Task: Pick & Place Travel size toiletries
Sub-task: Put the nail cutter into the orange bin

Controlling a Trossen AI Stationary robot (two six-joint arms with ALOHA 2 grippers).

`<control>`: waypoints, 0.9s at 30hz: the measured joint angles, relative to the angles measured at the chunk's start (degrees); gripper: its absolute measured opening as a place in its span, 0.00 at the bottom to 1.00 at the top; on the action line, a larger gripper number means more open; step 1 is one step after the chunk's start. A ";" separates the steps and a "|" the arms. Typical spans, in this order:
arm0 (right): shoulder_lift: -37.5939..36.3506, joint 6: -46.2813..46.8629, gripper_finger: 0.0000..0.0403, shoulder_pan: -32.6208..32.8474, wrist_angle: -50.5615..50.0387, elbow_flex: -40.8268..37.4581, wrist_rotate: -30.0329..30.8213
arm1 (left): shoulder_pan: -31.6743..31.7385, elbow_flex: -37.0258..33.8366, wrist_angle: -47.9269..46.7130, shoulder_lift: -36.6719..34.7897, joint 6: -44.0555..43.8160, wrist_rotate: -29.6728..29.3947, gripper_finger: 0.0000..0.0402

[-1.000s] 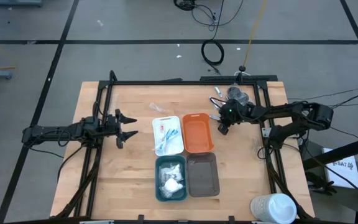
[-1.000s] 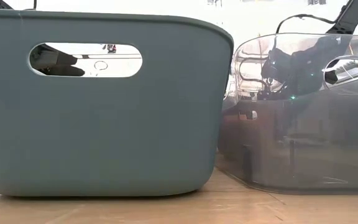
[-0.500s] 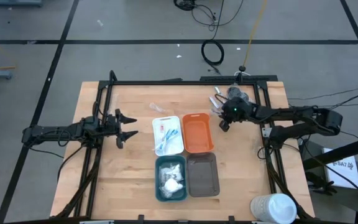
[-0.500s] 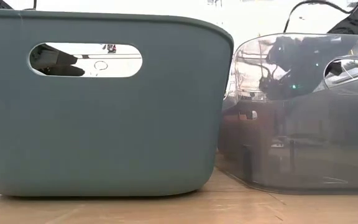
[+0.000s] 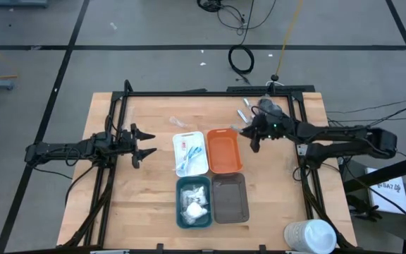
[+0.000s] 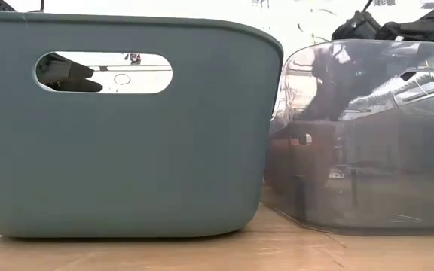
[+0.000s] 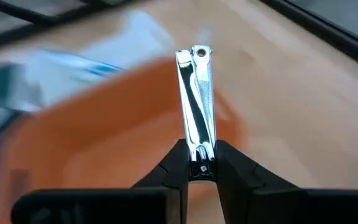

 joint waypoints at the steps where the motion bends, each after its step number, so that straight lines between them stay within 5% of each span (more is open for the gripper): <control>1: 0.00 0.58 0.11 1.31 1.44 0.05 -1.08 | 0.00 0.00 0.00 0.00 0.00 0.00 0.68; 11: 6.87 2.39 0.11 11.46 6.77 2.66 0.37 | 0.02 0.00 0.00 0.00 0.00 -0.02 0.68; 23: 23.14 1.54 0.11 11.88 6.96 6.28 6.55 | 0.00 0.00 -0.02 0.00 -0.01 -0.09 0.68; 27: 23.79 1.32 0.20 11.90 7.29 6.28 6.41 | 0.00 0.00 -0.02 0.00 0.00 -0.09 0.68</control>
